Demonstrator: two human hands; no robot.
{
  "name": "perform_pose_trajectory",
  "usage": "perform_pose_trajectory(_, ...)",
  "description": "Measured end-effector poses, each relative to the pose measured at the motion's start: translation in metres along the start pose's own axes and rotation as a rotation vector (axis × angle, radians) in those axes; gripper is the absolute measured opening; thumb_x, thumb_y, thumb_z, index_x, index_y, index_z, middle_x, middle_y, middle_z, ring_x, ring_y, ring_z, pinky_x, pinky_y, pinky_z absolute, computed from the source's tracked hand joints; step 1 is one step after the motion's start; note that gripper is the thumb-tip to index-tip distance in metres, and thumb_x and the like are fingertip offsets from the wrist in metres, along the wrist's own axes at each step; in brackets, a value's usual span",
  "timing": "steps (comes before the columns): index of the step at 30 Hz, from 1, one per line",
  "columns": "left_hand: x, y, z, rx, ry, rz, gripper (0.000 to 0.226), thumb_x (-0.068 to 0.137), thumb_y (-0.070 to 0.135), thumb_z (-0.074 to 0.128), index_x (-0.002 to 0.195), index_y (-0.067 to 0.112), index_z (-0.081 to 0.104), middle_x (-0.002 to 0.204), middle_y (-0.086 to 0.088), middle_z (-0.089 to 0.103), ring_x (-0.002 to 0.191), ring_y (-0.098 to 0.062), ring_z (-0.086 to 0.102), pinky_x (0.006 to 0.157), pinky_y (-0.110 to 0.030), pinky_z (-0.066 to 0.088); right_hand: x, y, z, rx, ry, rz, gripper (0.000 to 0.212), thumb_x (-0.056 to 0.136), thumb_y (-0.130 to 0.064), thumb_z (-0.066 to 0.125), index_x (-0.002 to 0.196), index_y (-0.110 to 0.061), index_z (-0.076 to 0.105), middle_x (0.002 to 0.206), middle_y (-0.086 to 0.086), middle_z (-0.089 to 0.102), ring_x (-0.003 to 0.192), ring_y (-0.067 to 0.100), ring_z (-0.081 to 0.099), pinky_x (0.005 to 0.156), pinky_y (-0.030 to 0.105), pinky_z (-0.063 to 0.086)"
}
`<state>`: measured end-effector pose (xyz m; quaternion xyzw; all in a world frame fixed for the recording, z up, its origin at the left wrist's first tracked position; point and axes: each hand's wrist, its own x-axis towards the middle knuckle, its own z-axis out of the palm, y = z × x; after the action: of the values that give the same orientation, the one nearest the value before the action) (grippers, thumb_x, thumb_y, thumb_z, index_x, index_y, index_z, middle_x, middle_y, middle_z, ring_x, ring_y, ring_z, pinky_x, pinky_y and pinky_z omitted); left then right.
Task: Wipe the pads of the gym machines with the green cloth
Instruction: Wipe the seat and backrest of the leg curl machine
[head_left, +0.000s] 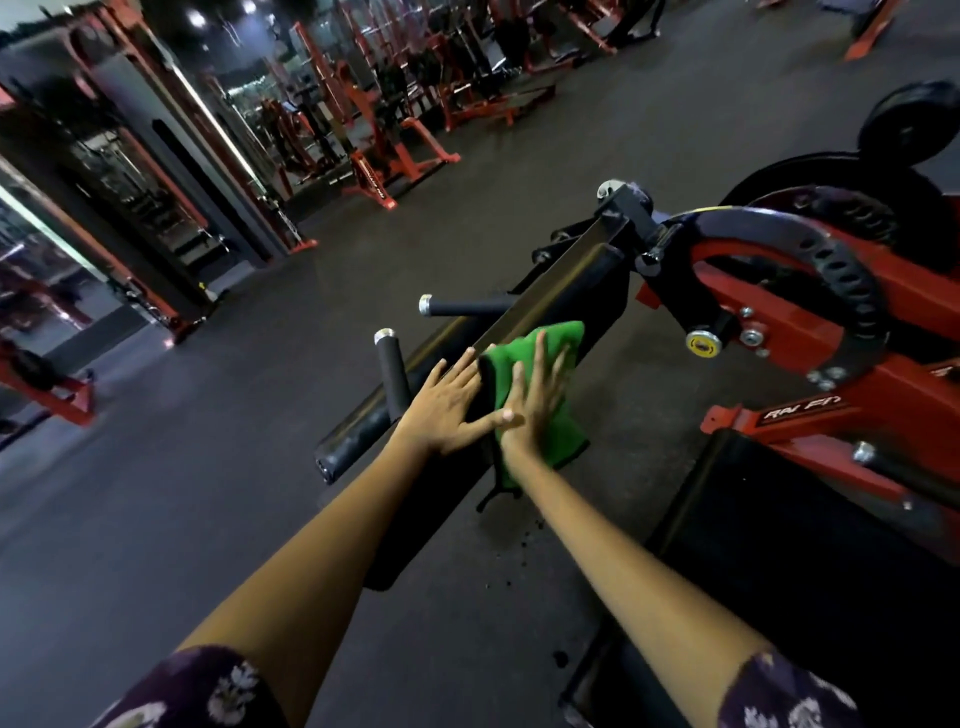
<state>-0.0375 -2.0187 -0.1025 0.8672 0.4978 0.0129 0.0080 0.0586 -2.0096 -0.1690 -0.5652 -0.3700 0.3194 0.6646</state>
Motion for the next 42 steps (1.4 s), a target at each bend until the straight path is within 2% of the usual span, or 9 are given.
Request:
perform_pose_trajectory(5,0.001,0.0,-0.002,-0.114,0.012,-0.055,0.098,0.071,0.085,0.016,0.15,0.027,0.017,0.156,0.017,0.01,0.144,-0.007,0.012,0.117,-0.05,0.004,0.055,0.012,-0.013,0.105,0.017,0.097,0.046,0.102,-0.013,0.035,0.147,-0.02,0.028,0.158,0.013,0.009,0.146,0.026,0.008,0.118,0.038,0.011)
perform_pose_trajectory(8,0.009,0.013,-0.005,-0.194,0.006,-0.167,0.093,0.071,0.077,0.016,0.145,0.022,0.028,0.155,0.015,0.018,0.141,-0.008,0.022,0.112,-0.058,0.012,0.071,-0.003,-0.014,0.04,0.017,0.173,0.047,0.103,-0.029,0.034,0.148,-0.028,0.025,0.159,0.009,0.005,0.146,0.025,0.007,0.117,0.044,0.013)
perform_pose_trajectory(10,0.018,0.021,-0.005,-0.169,0.021,-0.189,0.099,0.068,0.078,0.014,0.142,0.014,0.029,0.154,0.007,0.021,0.14,-0.013,0.024,0.111,-0.059,0.017,0.042,-0.006,-0.012,-0.087,-0.037,0.001,0.055,0.096,-0.048,0.03,0.147,-0.027,0.026,0.159,0.008,0.005,0.146,0.029,0.008,0.116,0.047,0.012)
perform_pose_trajectory(13,0.028,0.02,-0.006,-0.138,-0.025,-0.142,0.098,0.071,0.078,0.018,0.15,0.02,0.013,0.159,0.009,0.006,0.145,-0.01,0.005,0.112,-0.058,0.009,0.018,0.014,-0.017,-0.066,-0.122,-0.129,0.065,0.087,-0.056,0.025,0.144,-0.025,0.027,0.157,0.009,0.007,0.145,0.03,0.009,0.117,0.045,0.012)
perform_pose_trajectory(17,0.059,0.024,-0.006,-0.144,-0.067,-0.16,0.066,0.096,0.057,0.025,0.151,0.027,0.005,0.158,0.015,-0.006,0.144,-0.005,-0.008,0.113,-0.061,0.002,0.091,0.016,-0.017,-0.006,0.015,0.0,0.046,0.1,-0.027,0.042,0.145,-0.026,0.03,0.158,0.014,0.005,0.145,0.032,0.015,0.113,0.048,0.023)
perform_pose_trajectory(26,0.115,0.036,0.001,-0.223,0.028,-0.145,0.057,0.099,0.048,0.025,0.151,0.028,0.013,0.157,0.015,0.004,0.145,-0.006,-0.004,0.117,-0.046,0.008,0.142,0.022,-0.027,0.02,0.022,0.012,0.049,0.1,-0.011,0.038,0.146,-0.027,0.029,0.158,0.015,0.001,0.145,0.029,0.012,0.115,0.039,0.019)
perform_pose_trajectory(31,0.115,0.036,0.001,-0.135,0.035,-0.124,0.078,0.085,0.074,0.023,0.15,0.032,0.015,0.158,0.013,0.005,0.146,-0.01,-0.003,0.117,-0.045,0.009,0.166,0.01,-0.03,0.013,0.076,0.126,0.047,0.102,-0.017,0.037,0.148,-0.023,0.026,0.158,0.013,0.005,0.144,0.028,0.016,0.111,0.032,0.022)
perform_pose_trajectory(38,0.105,0.044,-0.003,0.018,0.072,0.033,0.114,0.068,0.088,0.019,0.149,0.008,0.019,0.158,-0.005,0.015,0.146,-0.016,0.009,0.118,-0.03,-0.001,0.107,0.006,-0.053,0.092,-0.185,0.07,0.043,0.102,-0.011,0.035,0.144,-0.018,0.035,0.158,0.01,0.011,0.144,0.02,0.017,0.098,0.01,0.02)
perform_pose_trajectory(42,0.08,0.082,0.012,-0.551,0.233,-0.099,0.08,0.086,0.059,0.051,0.143,0.006,0.032,0.144,-0.005,0.04,0.135,-0.016,0.035,0.11,-0.024,0.024,0.085,-0.01,-0.07,0.119,-0.28,0.107,0.045,0.104,-0.02,0.03,0.149,-0.022,0.023,0.159,0.002,0.003,0.145,0.018,0.014,0.101,0.013,0.019)
